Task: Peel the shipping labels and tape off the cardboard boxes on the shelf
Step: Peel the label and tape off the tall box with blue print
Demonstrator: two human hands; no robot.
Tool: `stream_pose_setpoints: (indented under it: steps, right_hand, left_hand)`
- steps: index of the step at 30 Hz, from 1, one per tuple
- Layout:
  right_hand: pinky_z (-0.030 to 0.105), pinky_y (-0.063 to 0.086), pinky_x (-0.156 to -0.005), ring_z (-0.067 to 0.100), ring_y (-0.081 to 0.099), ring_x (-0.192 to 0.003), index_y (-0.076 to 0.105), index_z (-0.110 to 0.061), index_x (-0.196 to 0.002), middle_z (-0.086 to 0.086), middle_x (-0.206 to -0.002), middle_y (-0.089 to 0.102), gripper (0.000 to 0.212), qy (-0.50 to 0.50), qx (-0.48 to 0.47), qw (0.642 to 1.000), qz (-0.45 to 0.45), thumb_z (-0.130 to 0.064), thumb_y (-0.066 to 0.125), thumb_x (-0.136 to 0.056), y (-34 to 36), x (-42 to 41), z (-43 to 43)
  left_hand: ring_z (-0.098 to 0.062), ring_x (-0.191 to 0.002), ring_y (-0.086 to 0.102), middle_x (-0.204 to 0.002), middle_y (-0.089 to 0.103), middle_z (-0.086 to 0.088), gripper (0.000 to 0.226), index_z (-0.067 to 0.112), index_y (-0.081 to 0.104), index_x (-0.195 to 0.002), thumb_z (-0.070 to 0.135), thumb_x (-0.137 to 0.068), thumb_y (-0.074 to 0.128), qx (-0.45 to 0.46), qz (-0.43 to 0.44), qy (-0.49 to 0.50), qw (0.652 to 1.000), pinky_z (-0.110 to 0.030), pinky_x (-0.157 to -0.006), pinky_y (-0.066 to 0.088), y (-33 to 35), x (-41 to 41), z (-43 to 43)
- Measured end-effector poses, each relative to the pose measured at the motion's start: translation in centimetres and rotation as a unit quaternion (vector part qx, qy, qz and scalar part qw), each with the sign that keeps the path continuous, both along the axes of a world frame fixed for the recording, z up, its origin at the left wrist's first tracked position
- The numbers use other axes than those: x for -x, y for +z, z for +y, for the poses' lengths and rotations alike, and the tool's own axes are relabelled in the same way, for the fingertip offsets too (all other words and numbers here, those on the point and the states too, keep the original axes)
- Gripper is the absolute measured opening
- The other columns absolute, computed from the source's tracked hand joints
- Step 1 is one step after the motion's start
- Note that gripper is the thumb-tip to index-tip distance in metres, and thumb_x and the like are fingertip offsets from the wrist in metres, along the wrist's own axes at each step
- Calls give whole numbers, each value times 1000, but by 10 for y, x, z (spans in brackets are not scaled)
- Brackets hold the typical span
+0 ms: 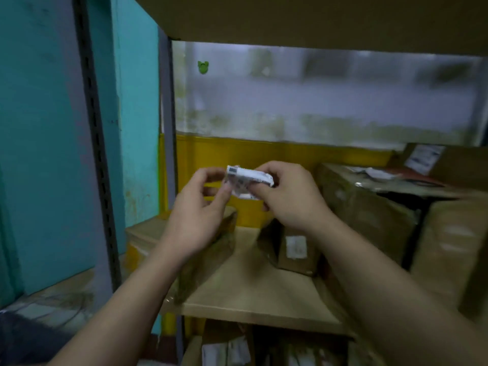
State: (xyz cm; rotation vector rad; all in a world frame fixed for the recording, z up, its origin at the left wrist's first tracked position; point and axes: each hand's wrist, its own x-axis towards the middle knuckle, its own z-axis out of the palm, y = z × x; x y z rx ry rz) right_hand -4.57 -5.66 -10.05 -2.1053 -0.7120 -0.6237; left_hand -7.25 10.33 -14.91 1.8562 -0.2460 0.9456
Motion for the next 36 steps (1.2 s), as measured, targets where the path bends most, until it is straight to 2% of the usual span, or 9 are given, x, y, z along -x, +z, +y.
stream_pose_setpoints:
  steps: [3,5,7,9,13,19,26,32,36]
  right_hand:
    - [39,55,-70,16,66,-68,68,-21,-74,-2,-67,69,21,-63,127,990,0,-34,63,-91,15,15,-23]
    - [36,52,-69,18,63,-72,65,-23,-68,1,-68,67,29,-93,208,974,3,-39,62,-92,24,27,-37]
    - [35,49,-67,18,62,-73,67,-24,-71,1,-71,67,24,-119,222,968,7,-37,64,-91,31,38,-51]
    - [31,46,-64,13,59,-68,72,-23,-80,0,-70,67,16,-142,190,972,-12,-33,66,-90,34,51,-67]
    - [22,39,-56,7,57,-62,68,-23,-69,-5,-62,63,22,-198,102,972,-70,-29,66,-89,33,86,-97]
    - [50,57,-65,23,68,-63,70,-11,-76,6,-68,71,18,-226,-30,973,-19,-19,64,-91,26,124,-154]
    - [29,55,-50,21,64,-62,69,-4,-93,16,-81,71,21,-174,-177,968,31,2,49,-97,5,170,-194]
    - [27,49,-40,18,58,-48,71,-7,-85,5,-67,68,22,-224,-220,948,-50,4,54,-94,-21,177,-225]
    - [28,47,-39,17,57,-46,68,-9,-77,5,-64,64,29,-267,-192,941,-80,10,50,-92,-42,180,-252]
  left_hand:
    - [-2,-113,54,-141,46,11,67,26,36,-147,27,-89,70,-25,-6,-48,999,-14,-84,48,4,0,-23]
    - [4,-105,58,-128,58,13,54,32,46,-137,26,-89,71,-49,-32,-84,995,-14,-82,48,10,2,-37]
    - [4,-82,64,-95,69,12,22,29,61,-105,15,-90,70,-33,-43,-128,990,-18,-68,50,18,2,-50]
    - [2,-68,65,-75,69,10,18,23,63,-86,7,-89,69,8,-45,-175,984,-18,-60,49,23,0,-63]
    - [-3,-65,66,-70,71,5,11,12,64,-86,2,-89,67,105,-28,-305,946,-18,-59,51,28,9,-99]
    - [-10,-63,68,-72,73,2,8,13,64,-94,5,-94,62,103,2,-427,898,-28,-54,56,34,30,-165]
    - [-17,-45,60,-73,72,-11,6,11,62,-99,10,-99,56,107,58,-480,869,-27,-39,48,18,63,-218]
    - [-20,-54,62,-79,70,-11,19,18,63,-106,15,-104,44,138,164,-572,791,-32,-54,56,-2,80,-252]
    - [-21,-71,67,-95,72,-13,23,15,63,-117,14,-97,51,163,243,-648,703,-38,-68,58,-25,84,-268]
